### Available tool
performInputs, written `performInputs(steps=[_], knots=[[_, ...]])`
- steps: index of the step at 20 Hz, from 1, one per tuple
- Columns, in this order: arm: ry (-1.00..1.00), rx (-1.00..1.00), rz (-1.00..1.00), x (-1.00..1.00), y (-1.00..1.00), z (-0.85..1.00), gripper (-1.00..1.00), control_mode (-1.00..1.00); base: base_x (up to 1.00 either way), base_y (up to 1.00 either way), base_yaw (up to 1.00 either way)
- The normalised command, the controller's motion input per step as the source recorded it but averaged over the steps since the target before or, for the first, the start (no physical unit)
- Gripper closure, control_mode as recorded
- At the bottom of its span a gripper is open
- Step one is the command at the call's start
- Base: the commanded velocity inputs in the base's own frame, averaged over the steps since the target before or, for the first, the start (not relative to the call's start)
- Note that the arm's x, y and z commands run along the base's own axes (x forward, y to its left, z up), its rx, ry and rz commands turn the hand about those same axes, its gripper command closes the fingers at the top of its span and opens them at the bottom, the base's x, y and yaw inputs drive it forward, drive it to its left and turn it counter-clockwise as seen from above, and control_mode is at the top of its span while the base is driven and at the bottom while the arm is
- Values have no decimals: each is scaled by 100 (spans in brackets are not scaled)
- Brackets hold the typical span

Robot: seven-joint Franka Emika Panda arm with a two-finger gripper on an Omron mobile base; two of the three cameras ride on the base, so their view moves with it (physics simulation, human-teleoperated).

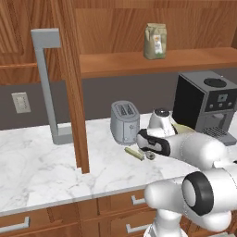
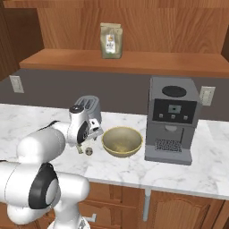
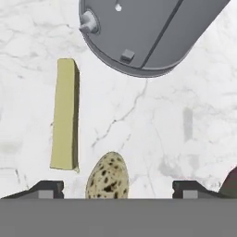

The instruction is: Pick the egg and butter from the fridge and place them by the bowl for mixing.

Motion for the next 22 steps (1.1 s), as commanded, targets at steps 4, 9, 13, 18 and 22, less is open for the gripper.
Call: performInputs(steps=[4, 9, 13, 18, 22], knots=[[-18, 0, -3, -36, 0, 82, -100, -100, 0, 0, 0], [-37, 5, -6, -98, -28, 100, -100, -100, 0, 0, 0], [-63, 12, -2, -100, -59, 58, -100, -100, 0, 0, 0], [-22, 8, -8, -26, -31, 6, -100, -100, 0, 0, 0], [-19, -3, 0, -42, 7, 1, -100, -100, 0, 0, 0]])
